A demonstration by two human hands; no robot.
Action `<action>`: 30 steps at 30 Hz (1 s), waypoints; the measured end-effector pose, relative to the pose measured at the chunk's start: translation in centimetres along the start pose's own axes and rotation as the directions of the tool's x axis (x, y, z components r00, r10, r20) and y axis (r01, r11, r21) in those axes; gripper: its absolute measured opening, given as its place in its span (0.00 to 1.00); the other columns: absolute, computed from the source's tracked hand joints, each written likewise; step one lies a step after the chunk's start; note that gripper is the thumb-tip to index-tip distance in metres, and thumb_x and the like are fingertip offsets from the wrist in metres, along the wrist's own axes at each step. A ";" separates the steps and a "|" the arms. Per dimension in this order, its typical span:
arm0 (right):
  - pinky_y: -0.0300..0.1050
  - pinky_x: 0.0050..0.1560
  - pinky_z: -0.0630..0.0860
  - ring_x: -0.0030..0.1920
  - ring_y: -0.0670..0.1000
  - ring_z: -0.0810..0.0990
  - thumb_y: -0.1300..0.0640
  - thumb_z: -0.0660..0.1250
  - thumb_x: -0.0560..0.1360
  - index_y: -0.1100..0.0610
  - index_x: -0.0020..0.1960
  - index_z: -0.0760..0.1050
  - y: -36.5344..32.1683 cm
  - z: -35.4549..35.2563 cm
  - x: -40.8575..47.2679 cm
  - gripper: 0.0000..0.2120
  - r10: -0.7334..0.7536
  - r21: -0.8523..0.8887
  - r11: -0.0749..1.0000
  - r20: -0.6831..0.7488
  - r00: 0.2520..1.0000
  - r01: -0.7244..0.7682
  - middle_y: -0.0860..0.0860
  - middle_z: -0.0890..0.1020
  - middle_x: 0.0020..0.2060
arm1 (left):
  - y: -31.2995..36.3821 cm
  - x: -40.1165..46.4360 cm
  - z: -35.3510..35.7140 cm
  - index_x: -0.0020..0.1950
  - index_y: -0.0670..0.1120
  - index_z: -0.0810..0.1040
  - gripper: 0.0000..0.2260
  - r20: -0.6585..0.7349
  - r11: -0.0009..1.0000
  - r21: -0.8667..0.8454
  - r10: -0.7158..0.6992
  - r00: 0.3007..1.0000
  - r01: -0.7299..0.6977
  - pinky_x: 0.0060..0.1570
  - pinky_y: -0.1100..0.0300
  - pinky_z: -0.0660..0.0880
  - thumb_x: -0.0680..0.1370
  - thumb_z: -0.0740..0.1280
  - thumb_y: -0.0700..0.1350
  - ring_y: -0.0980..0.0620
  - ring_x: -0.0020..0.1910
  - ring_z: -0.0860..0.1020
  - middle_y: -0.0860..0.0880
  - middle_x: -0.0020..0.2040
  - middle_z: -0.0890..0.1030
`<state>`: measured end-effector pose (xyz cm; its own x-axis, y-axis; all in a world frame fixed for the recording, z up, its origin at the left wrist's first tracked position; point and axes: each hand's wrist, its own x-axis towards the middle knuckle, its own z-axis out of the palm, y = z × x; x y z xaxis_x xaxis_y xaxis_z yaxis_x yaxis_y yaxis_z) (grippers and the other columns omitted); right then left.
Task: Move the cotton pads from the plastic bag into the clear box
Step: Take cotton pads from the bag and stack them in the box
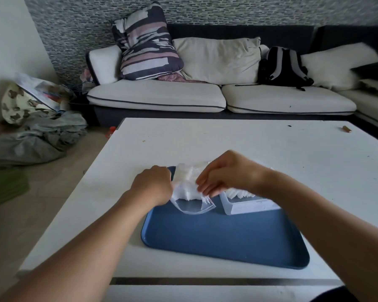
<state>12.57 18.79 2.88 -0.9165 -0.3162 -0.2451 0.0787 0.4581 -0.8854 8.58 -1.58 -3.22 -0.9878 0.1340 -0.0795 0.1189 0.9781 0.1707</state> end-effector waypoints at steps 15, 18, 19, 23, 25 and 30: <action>0.46 0.47 0.76 0.53 0.59 0.82 0.62 0.64 0.79 0.57 0.64 0.77 3.8 5.2 5.7 0.14 -0.263 -0.708 0.702 -0.157 0.952 0.076 0.56 0.82 0.54 | 0.8 -0.1 -0.7 0.41 0.46 0.70 0.08 0.069 0.910 -0.410 0.105 0.992 -0.068 0.38 0.56 0.70 0.80 0.61 0.45 0.43 0.43 0.79 0.45 0.43 0.78; 0.48 0.55 0.78 0.55 0.55 0.82 0.60 0.67 0.78 0.59 0.61 0.77 3.9 5.2 6.1 0.12 -0.293 -0.757 0.653 -0.218 0.931 0.028 0.53 0.81 0.58 | 0.7 0.1 -0.6 0.42 0.45 0.70 0.08 0.096 0.860 -0.509 0.092 0.991 -0.031 0.40 0.54 0.71 0.80 0.61 0.45 0.37 0.49 0.81 0.43 0.43 0.78; 0.49 0.56 0.78 0.54 0.55 0.82 0.60 0.68 0.78 0.59 0.60 0.77 3.9 5.1 6.2 0.11 -0.306 -0.772 0.635 -0.236 0.922 0.013 0.54 0.80 0.58 | 0.7 0.2 -0.6 0.42 0.45 0.69 0.08 0.090 0.852 -0.522 0.087 0.992 -0.027 0.40 0.54 0.70 0.80 0.61 0.46 0.37 0.47 0.81 0.44 0.43 0.77; 0.50 0.53 0.79 0.52 0.54 0.82 0.62 0.69 0.76 0.57 0.57 0.79 4.0 5.1 6.6 0.10 -0.351 -0.716 0.696 -0.271 0.896 0.056 0.52 0.80 0.57 | 1.0 0.0 -0.7 0.40 0.47 0.66 0.10 0.033 0.843 -0.537 0.056 0.998 -0.029 0.34 0.57 0.66 0.82 0.59 0.46 0.49 0.35 0.69 0.48 0.39 0.73; 0.50 0.53 0.78 0.53 0.54 0.81 0.63 0.68 0.75 0.55 0.58 0.78 4.1 5.0 6.9 0.13 -0.335 -0.684 0.726 -0.269 0.903 0.066 0.51 0.81 0.58 | 1.1 -0.1 -0.7 0.41 0.48 0.65 0.11 0.010 0.830 -0.557 0.040 0.999 -0.028 0.33 0.58 0.64 0.83 0.58 0.46 0.52 0.35 0.67 0.50 0.38 0.71; 0.50 0.53 0.79 0.52 0.56 0.83 0.61 0.67 0.75 0.56 0.57 0.79 4.6 4.7 8.3 0.10 -0.293 -0.724 0.690 -0.270 0.917 0.007 0.53 0.82 0.57 | 1.6 -0.4 -0.9 0.43 0.47 0.66 0.11 -0.009 0.809 -0.587 0.023 1.000 -0.024 0.32 0.58 0.63 0.84 0.56 0.47 0.52 0.34 0.66 0.50 0.39 0.70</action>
<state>7.19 14.41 -5.09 -0.9697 -0.1998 0.1409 -0.2360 0.9152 -0.3266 9.10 -0.18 -2.01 -0.9857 0.1552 -0.0662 0.0614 0.6951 0.7162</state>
